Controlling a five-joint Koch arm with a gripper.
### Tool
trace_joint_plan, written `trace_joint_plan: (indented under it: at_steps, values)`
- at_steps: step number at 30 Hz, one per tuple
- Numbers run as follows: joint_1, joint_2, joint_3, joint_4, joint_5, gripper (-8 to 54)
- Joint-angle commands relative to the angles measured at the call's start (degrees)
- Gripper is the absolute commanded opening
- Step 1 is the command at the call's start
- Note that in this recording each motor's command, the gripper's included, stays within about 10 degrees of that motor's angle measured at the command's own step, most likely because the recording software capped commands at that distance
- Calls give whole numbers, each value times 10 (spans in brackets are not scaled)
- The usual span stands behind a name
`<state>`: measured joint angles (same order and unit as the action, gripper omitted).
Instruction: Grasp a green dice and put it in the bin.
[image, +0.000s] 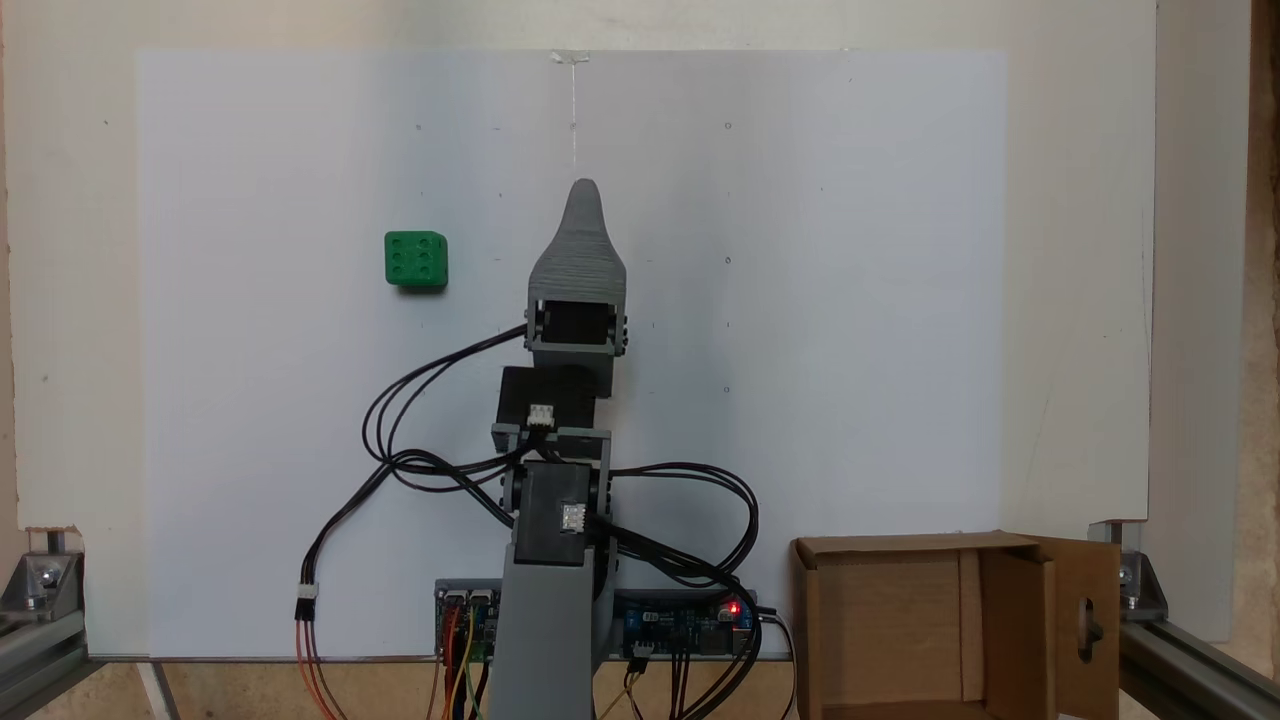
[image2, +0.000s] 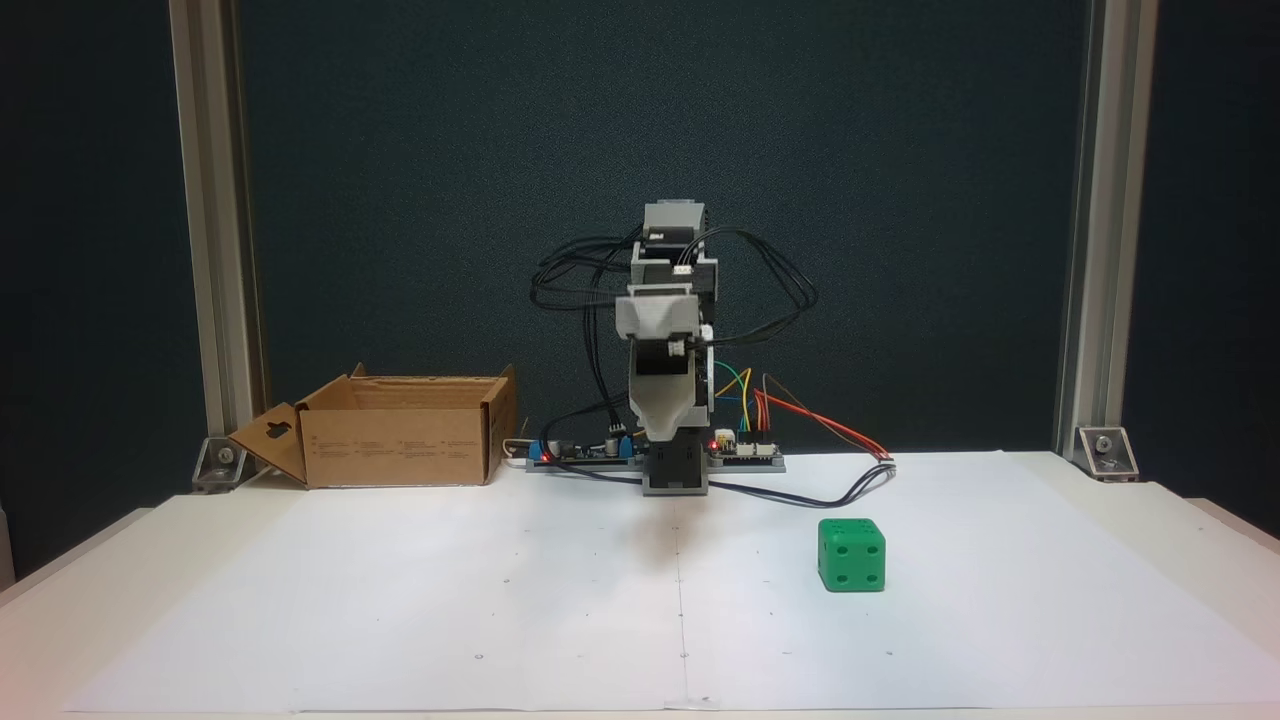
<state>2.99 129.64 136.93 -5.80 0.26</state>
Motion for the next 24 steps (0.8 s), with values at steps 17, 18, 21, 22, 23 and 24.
trace_joint_plan:
  at_steps: [17, 18, 21, 22, 23, 24]
  values:
    - [-77, -106, -338, 657, 99, 427]
    - [-93, -107, -338, 660, 107, 427]
    - [-150, -120, -352, 660, 143, 429]
    - [-158, -121, -357, 659, 149, 429]
    - [-171, -127, -365, 660, 158, 429]
    - [-184, -134, -374, 661, 164, 430]
